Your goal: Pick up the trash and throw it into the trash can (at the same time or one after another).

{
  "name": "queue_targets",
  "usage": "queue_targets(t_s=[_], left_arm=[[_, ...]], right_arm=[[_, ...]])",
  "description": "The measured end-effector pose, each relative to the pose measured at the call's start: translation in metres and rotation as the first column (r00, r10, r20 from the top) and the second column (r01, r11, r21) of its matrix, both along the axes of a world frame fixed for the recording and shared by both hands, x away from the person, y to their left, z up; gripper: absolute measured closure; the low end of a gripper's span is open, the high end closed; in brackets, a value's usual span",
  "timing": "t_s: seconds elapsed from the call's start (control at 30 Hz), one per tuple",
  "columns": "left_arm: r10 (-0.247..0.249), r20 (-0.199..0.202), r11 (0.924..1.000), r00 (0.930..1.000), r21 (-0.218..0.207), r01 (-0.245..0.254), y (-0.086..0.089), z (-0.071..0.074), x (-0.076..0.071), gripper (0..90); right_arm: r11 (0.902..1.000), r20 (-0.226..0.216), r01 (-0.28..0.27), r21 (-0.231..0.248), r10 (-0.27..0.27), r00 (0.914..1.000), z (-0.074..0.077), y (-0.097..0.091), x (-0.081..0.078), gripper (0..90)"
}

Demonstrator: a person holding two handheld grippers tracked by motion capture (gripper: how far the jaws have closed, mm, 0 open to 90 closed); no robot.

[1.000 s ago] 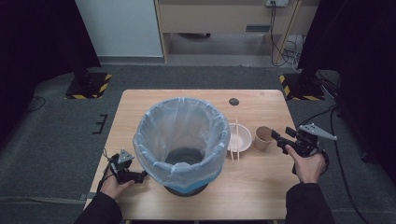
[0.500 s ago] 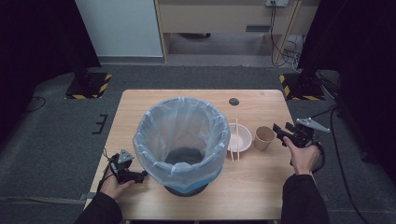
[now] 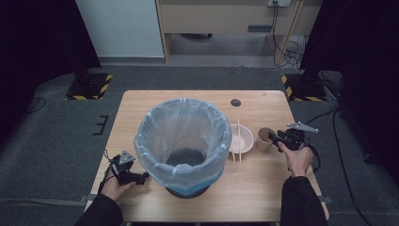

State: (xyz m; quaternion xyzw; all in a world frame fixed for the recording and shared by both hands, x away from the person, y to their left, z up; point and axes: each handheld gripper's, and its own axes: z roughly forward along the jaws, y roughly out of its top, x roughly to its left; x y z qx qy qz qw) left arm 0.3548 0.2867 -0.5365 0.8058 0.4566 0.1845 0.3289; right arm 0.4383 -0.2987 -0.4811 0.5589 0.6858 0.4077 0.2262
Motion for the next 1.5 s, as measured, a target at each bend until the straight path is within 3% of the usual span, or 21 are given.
queue_targets(t_s=[0.33,0.53,0.77,0.97,1.17,1.5], left_arm=[[-0.003,-0.002,1.0000,1.0000,0.001,0.003,-0.001,0.000,0.000,0.0],[-0.006,-0.001,1.0000,1.0000,0.003,0.006,-0.002,0.000,0.000,0.0],[-0.007,-0.001,1.0000,1.0000,0.003,0.007,-0.002,0.000,0.000,0.0],[-0.007,-0.001,1.0000,1.0000,0.003,0.007,-0.002,0.000,0.000,0.0],[-0.006,-0.002,1.0000,1.0000,0.003,0.006,-0.002,0.000,0.000,0.0],[-0.009,-0.002,1.0000,1.0000,0.002,0.009,-0.002,0.000,0.000,0.0]], right_arm=[[0.9998,-0.051,-0.020,-0.011,0.019,0.9985,-0.004,0.001,-0.008,77.7],[0.9991,-0.060,-0.033,-0.026,0.032,0.9977,-0.003,0.003,-0.012,82.4],[0.9992,-0.048,-0.037,-0.013,0.037,0.9982,0.004,0.003,-0.017,83.7],[0.9993,-0.001,-0.028,0.024,0.028,0.9996,0.017,0.000,-0.023,83.8],[0.9982,0.076,-0.013,0.058,0.009,0.9971,0.035,-0.004,-0.030,83.7],[0.9944,0.203,0.016,0.105,-0.037,0.9785,0.059,-0.009,-0.040,83.7]])
